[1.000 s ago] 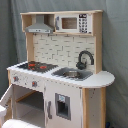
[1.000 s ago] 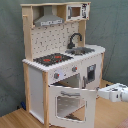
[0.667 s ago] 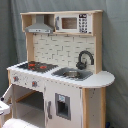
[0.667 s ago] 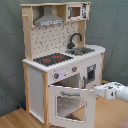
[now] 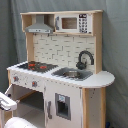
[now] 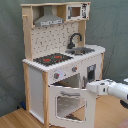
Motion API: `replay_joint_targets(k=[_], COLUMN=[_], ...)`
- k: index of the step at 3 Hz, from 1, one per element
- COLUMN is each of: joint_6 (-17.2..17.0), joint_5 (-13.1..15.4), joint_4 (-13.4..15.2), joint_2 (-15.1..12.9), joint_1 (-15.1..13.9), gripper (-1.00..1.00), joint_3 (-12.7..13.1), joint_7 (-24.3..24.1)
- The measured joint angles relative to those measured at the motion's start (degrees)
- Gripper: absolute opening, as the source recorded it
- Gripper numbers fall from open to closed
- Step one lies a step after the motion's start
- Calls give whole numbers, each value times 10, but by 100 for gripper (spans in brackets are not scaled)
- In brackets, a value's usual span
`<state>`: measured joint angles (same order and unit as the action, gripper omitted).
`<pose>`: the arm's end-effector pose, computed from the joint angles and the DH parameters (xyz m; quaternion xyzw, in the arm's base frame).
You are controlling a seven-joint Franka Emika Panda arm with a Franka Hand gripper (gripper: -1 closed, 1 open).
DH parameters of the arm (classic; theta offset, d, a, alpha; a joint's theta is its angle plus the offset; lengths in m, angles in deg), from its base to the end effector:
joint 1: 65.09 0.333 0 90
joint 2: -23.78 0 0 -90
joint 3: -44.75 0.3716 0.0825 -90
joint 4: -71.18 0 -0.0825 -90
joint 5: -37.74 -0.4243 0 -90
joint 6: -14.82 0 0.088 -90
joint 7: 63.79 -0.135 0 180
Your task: Play with the kitchen
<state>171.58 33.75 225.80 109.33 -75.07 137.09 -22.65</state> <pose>0.1797 0.4066 0.3090 0.3617 0.6499 0.2423 0.6230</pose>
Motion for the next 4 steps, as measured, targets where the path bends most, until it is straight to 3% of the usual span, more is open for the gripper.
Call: replay_joint_targets(k=[1,3,4], joint_6=[25,13,11], joint_5=[0,7,7], joint_4=[-31,-130,-185], joint_2=[2,2,3], joint_1=[-41,-54,-82], gripper=[100,100,100], joint_3=[-15,-79,-85], joint_7=[0,1,-9])
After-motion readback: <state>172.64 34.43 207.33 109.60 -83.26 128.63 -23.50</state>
